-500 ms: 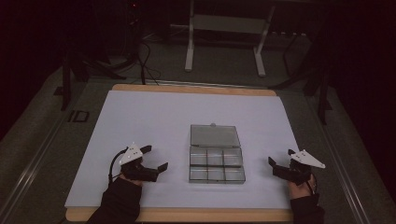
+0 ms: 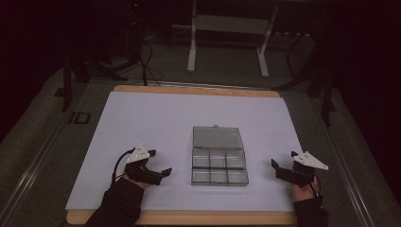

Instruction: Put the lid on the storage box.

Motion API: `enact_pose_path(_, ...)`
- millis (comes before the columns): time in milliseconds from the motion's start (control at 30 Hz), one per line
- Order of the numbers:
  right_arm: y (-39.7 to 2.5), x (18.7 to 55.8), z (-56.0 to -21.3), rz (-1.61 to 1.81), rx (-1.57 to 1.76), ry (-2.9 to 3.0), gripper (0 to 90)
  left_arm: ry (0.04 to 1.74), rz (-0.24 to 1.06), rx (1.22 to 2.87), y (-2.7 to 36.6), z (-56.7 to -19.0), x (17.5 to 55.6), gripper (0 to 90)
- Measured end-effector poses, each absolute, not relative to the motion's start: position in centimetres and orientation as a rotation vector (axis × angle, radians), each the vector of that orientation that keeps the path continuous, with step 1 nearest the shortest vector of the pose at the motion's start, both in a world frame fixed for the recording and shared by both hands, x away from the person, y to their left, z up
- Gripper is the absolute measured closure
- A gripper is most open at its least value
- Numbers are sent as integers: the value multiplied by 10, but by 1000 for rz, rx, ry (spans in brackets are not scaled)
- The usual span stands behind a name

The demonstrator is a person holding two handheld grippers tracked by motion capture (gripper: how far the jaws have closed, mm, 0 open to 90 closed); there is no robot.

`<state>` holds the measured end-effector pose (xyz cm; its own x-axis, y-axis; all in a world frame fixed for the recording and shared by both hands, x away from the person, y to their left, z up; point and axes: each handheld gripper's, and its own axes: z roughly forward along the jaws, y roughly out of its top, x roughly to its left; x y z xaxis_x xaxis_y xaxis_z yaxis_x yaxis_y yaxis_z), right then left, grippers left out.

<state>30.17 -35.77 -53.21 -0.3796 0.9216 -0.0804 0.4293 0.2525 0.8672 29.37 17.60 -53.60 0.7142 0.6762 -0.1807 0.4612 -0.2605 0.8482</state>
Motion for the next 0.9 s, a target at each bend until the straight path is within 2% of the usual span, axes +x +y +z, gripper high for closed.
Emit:
enact_pose_path(100,-357,302,-532,1051,1221,1926,107,923,195,1913,178,-534,299,11)
enact_pose_path(367,-357,302,-532,1049,1218,1930,107,915,129,2007,161,-526,305,11)
enact_pose_path(900,-357,302,-532,1052,1213,1936,107,895,117,2007,134,-495,329,22)
